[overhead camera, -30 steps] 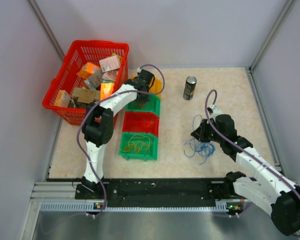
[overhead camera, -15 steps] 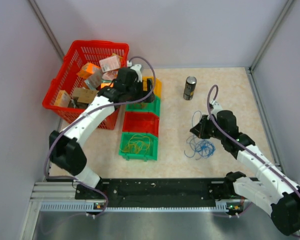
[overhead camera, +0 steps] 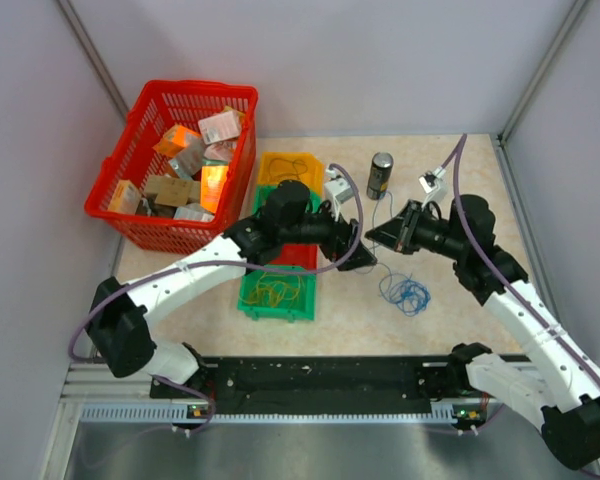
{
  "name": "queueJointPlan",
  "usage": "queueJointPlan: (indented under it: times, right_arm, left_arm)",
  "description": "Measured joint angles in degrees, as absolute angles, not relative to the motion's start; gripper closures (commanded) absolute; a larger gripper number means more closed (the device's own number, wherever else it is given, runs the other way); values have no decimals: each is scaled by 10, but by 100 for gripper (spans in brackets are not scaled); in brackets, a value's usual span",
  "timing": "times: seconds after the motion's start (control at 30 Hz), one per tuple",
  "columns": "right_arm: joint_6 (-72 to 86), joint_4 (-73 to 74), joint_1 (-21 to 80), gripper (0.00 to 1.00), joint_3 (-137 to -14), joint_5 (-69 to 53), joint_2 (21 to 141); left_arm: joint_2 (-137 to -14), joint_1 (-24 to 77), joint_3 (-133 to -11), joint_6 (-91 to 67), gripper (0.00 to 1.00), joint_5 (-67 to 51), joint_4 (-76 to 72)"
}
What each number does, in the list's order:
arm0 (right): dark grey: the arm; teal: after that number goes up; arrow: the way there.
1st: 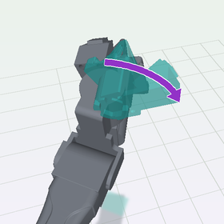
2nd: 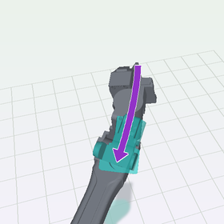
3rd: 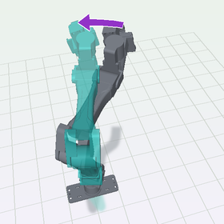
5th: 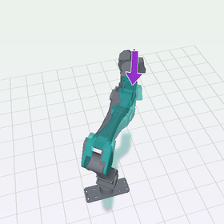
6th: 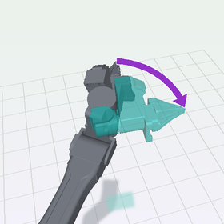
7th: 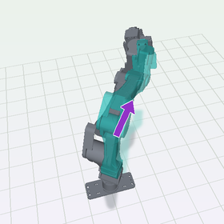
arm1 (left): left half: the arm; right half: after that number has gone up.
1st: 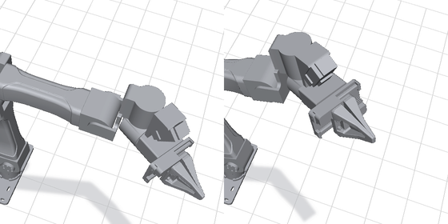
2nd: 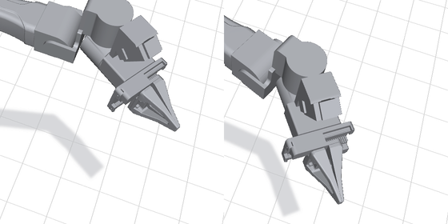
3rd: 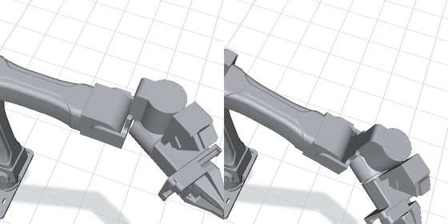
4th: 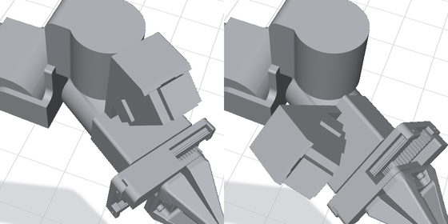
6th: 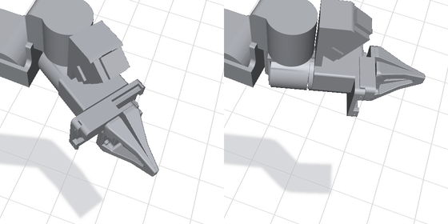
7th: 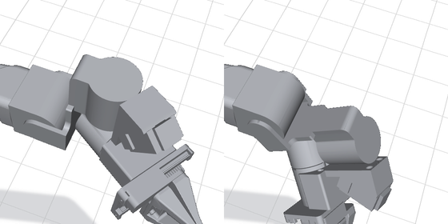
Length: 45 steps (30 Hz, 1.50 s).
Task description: Untangle the cables
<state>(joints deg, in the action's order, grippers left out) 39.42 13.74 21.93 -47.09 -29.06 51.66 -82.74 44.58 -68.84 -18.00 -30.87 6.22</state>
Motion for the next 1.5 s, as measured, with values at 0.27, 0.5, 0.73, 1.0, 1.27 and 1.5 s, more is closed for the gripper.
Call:
queueJointPlan:
  times: [0.27,0.5,0.73,1.0,1.27,1.5]
  right_arm:
    - [465,110,219,100,-493,-324,510]
    - [498,85,217,100,-492,-329,510]
    - [476,94,211,78,-493,-299,509]
    - [395,199,199,20,-497,-240,509]
    - [310,292,197,19,-519,-143,511]
    - [290,319,196,20,-518,-109,513]
  left_arm:
    - [-832,481,-674,-189,40,-326,-30]
    - [-855,483,-684,-202,72,-294,-35]
    - [-862,488,-705,-178,100,-254,-4]
    - [-852,464,-704,-139,100,-126,40]
    - [-846,394,-729,-169,100,32,197]
    - [-855,337,-729,-256,100,134,293]
